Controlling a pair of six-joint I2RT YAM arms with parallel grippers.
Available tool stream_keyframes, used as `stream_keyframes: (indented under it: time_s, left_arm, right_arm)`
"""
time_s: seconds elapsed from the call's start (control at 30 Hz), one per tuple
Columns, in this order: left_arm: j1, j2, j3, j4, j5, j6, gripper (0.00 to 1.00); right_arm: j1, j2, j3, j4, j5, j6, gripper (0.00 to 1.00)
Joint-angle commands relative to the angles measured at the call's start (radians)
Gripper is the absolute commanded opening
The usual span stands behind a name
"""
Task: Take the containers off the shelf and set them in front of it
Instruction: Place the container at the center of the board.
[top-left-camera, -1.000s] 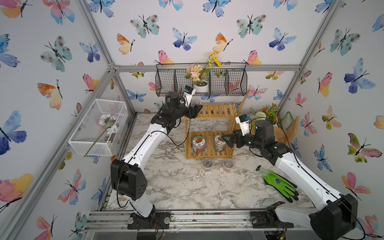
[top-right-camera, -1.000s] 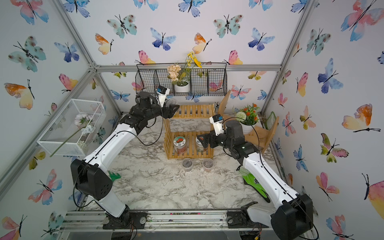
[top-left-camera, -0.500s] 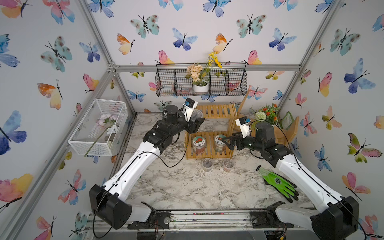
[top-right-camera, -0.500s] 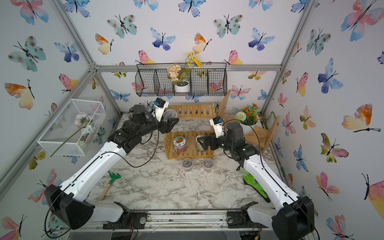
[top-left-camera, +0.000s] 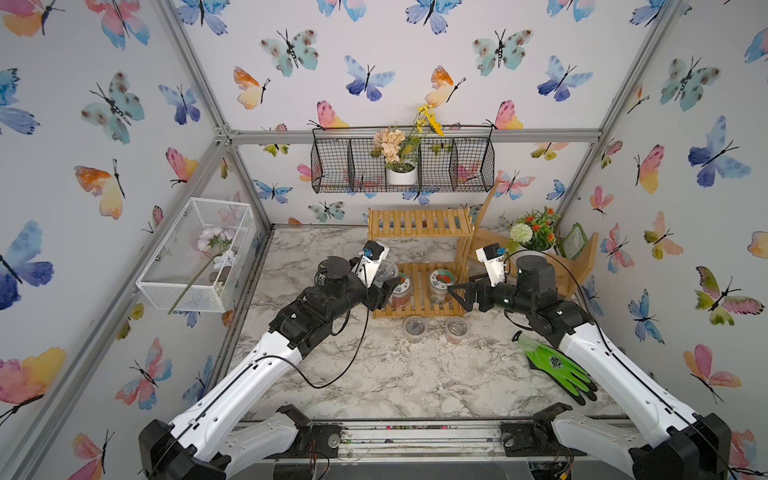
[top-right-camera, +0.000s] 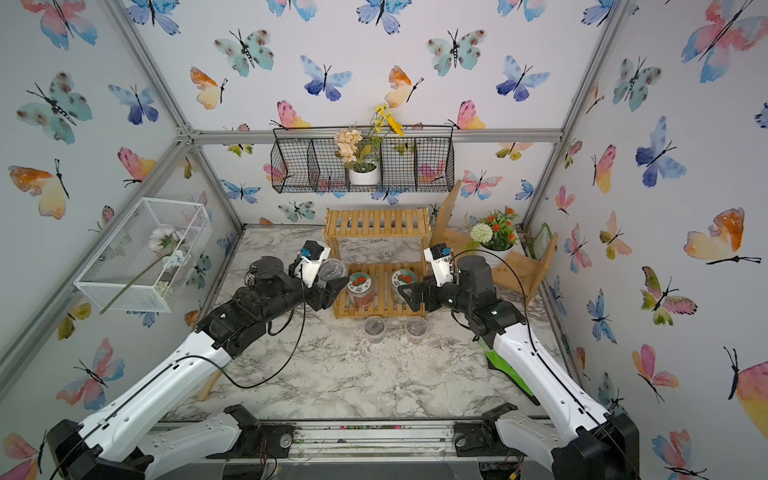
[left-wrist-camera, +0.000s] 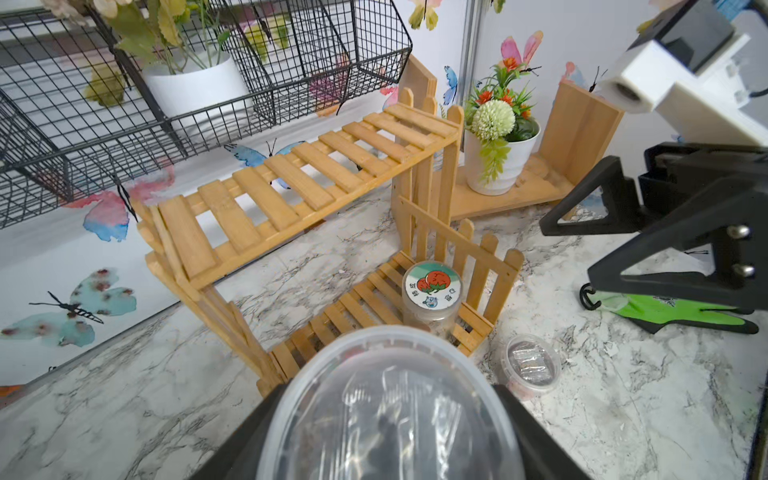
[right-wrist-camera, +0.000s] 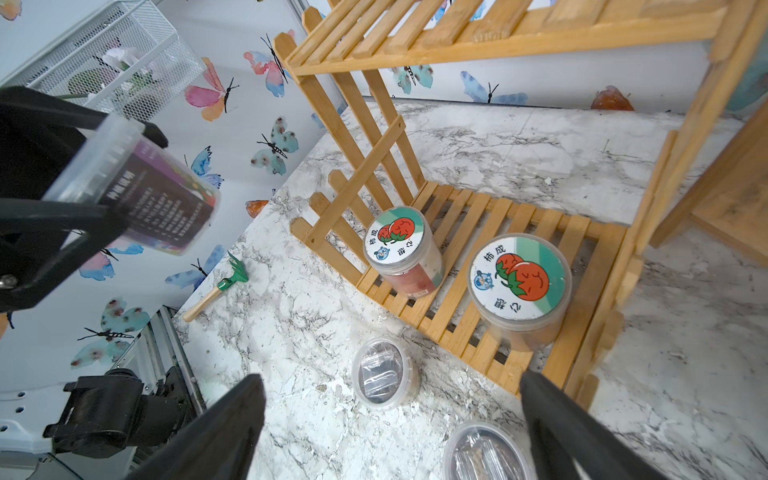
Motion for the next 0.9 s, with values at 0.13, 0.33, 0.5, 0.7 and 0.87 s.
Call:
stream_keyframes:
  time_s: [0.13, 0.33, 0.5, 0.7, 0.87]
  left_arm:
    - [-0.08, -0.097, -0.164, 0.093, -0.127, -0.051, 0.65]
    - [-0.099, -0.119, -0.27, 0.115, -0.158, -0.103, 0.64]
    - [-0.102, -0.123, -0.359, 0.178, -0.192, -0.15, 0.64]
    - [-0.101, -0.107, -0.422, 0.236, -0.214, -0.193, 0.64]
    - [-0.101, -0.071, -0.467, 0.28, -0.234, -0.21, 0.63]
  right_arm:
    - [-0.005, -0.042, -0.032, -0.031, -0.005, 0.013, 0.98]
    - [-0.005, -0.064, -0.052, -0.026, -0.002, 0.024, 0.98]
    - [-0.005, -0.089, -0.075, -0.022, 0.007, 0.033, 0.98]
    - [-0.005, -0.118, -0.092, -0.02, 0.016, 0.044, 0.98]
    - [-0.005, -0.137, -0.097, -0.022, 0.024, 0.049, 0.98]
